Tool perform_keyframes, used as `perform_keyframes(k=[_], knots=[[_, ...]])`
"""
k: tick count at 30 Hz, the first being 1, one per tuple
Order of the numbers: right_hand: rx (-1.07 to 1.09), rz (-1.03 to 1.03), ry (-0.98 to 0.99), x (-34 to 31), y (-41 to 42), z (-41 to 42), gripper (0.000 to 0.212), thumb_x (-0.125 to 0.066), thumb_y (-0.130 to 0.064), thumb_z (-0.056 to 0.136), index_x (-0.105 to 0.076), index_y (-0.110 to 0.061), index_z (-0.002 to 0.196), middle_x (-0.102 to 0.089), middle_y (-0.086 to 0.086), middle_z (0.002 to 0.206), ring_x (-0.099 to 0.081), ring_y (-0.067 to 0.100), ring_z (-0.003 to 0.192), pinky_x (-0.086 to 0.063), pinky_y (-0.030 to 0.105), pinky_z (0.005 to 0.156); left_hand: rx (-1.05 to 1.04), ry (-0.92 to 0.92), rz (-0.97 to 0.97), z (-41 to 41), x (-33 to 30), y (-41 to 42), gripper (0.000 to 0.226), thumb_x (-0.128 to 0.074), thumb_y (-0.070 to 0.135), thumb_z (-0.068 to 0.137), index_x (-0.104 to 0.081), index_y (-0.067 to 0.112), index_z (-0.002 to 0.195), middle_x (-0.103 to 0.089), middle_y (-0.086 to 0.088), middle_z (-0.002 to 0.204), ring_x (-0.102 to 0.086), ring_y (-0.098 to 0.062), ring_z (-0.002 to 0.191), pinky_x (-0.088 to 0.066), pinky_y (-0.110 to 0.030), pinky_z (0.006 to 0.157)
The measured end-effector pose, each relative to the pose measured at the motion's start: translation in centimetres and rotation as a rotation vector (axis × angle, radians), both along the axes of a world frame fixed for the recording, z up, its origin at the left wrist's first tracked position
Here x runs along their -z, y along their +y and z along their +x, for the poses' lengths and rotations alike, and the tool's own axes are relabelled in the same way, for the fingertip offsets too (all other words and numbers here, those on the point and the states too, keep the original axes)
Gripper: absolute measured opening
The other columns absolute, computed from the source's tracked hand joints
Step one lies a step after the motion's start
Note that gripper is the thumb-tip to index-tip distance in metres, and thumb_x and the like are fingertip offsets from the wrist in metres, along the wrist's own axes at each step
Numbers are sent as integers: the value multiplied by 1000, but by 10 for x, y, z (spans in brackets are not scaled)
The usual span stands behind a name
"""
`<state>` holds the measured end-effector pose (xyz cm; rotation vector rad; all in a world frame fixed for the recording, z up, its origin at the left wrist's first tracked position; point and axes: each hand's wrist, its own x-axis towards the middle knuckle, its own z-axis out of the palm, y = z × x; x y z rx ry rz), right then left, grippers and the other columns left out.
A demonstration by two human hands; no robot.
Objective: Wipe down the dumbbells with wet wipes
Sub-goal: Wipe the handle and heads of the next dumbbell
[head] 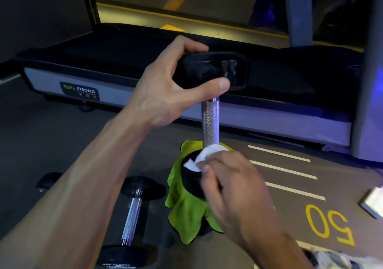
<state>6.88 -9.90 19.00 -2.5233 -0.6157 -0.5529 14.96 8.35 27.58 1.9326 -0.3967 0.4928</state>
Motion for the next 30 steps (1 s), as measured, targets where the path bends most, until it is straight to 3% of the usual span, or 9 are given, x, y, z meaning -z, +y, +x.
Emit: perform_keyframes(k=[5, 7, 11, 13, 16, 19, 21, 25, 30], knots=[[81, 112, 83, 5, -32, 17, 38, -38, -38, 99, -73, -25, 97, -67, -14, 99, -59, 13, 95, -48, 32, 82, 83, 15, -21, 6, 3, 7, 63, -83, 56, 75, -60, 29, 128, -69, 10, 118, -67, -13, 115, -53, -44, 105], [73, 160, 88, 9, -31, 18, 31, -46, -38, 95, -75, -28, 99, -66, -18, 101, -61, 9, 98, -46, 23, 83, 124, 29, -31, 8, 4, 9, 63, -82, 53, 77, -59, 29, 130, -69, 10, 118, -67, -13, 116, -53, -43, 105], [-34, 277, 45, 8, -23, 15, 14, -69, -19, 88, -80, -25, 94, -68, -18, 98, -62, -3, 85, -41, 6, 73, 143, 31, -62, 11, 6, 11, 62, -82, 51, 78, -59, 28, 131, -69, 13, 116, -66, -9, 113, -53, -32, 101], [-80, 276, 32, 2, -14, 23, 12, -78, -16, 86, -81, -23, 96, -69, -16, 99, -63, -6, 89, -41, 3, 78, 148, 38, -67, 13, 6, 10, 62, -82, 51, 79, -59, 27, 131, -69, 13, 116, -67, -10, 114, -53, -33, 101], [-54, 253, -121, -17, -1, 45, 8, -77, -16, 90, -78, -17, 98, -69, -6, 98, -63, 1, 87, -50, 15, 81, 165, 42, -65, 13, 5, 9, 62, -82, 51, 79, -59, 28, 131, -69, 11, 118, -67, -11, 116, -54, -34, 103], [18, 375, -300, -37, 0, 63, 1, -72, -10, 90, -73, -10, 91, -65, 2, 90, -62, 13, 81, -50, 29, 75, 174, 33, -61, 12, 5, 6, 62, -82, 50, 79, -59, 26, 132, -69, 10, 119, -66, -12, 118, -53, -36, 104], [27, 375, -271, -28, -4, 58, 4, -75, -8, 89, -73, -11, 91, -66, 0, 89, -62, 11, 82, -50, 25, 76, 172, 27, -71, 13, 6, 4, 63, -82, 50, 79, -59, 25, 132, -70, 10, 118, -66, -11, 116, -53, -33, 103], [-11, 287, -32, 5, -13, 30, 13, -81, -9, 84, -74, -20, 85, -68, -13, 88, -62, 0, 80, -46, 12, 74, 151, 31, -101, 14, 8, 7, 62, -81, 50, 77, -60, 26, 130, -70, 12, 115, -66, -9, 113, -53, -35, 103], [20, 413, -228, -36, 1, 62, 13, -71, -6, 89, -74, -15, 97, -69, -6, 97, -65, 4, 89, -53, 26, 82, 184, 41, -112, 14, 7, 7, 61, -81, 48, 78, -59, 25, 130, -68, 19, 110, -65, -3, 109, -52, -24, 96]])
